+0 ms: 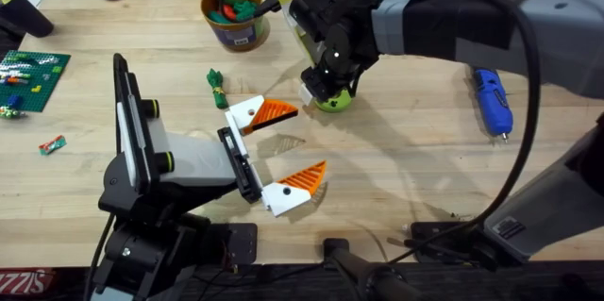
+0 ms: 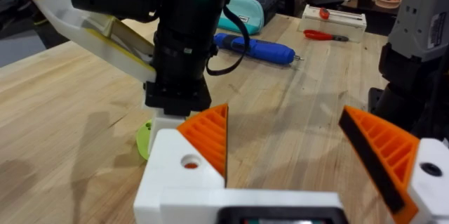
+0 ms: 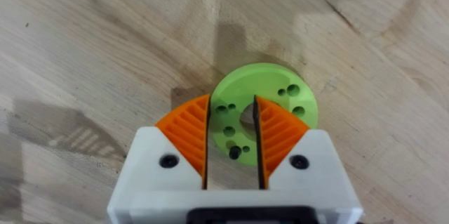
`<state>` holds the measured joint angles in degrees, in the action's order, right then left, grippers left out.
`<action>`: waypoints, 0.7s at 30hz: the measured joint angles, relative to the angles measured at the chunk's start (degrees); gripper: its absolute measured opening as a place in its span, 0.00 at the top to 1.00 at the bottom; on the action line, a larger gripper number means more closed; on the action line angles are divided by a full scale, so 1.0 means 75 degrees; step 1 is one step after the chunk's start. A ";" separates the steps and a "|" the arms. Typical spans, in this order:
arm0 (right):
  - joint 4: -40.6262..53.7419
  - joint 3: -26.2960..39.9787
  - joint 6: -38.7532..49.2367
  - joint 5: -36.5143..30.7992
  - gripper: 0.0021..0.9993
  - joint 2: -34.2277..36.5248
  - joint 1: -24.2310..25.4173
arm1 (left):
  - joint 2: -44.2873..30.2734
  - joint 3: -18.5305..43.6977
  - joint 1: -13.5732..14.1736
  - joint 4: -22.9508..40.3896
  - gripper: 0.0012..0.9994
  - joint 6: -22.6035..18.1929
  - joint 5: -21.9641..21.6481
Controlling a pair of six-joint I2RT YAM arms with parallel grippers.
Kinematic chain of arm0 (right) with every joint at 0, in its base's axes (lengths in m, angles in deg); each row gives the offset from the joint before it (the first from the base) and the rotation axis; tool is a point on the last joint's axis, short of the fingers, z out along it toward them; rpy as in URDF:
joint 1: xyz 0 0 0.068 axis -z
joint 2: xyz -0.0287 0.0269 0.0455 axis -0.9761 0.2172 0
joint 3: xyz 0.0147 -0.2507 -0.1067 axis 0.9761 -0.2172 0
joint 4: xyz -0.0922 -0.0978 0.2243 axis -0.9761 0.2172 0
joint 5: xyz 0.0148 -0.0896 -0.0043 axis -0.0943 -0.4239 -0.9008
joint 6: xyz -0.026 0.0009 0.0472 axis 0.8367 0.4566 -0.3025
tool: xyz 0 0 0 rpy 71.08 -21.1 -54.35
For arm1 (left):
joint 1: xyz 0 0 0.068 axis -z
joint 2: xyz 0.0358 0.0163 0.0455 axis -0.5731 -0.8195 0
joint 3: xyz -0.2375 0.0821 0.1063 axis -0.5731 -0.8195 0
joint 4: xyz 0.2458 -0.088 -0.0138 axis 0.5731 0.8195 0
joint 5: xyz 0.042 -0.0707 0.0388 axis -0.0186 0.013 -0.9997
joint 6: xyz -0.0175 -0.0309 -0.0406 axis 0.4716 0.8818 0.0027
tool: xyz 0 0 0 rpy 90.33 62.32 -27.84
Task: Pick up the gripper from the table and insert it into the empty holder that is missing its gripper. Then pick up a screw, insert it into the mounting hole, and use the screwdriver to tighten it. Finally, clean up the table by picking up the vegetable and placing it into the bucket.
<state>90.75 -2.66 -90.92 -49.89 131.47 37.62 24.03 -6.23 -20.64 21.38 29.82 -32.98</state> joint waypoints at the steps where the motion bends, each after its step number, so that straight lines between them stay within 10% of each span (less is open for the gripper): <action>1: 0.0014 0.0000 -0.0011 0.0006 0.66 0.0000 0.0001 | -0.0034 0.0008 0.0000 -0.0078 0.02 0.0003 -0.0003; 21: 0.1274 0.0029 -0.0309 0.0059 0.66 -0.1332 0.0001 | -0.0041 0.0012 0.0000 -0.0119 0.02 0.0003 -0.0122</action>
<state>100.30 -2.44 -93.24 -49.45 121.48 37.62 23.72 -6.14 -20.64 20.49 29.84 -33.90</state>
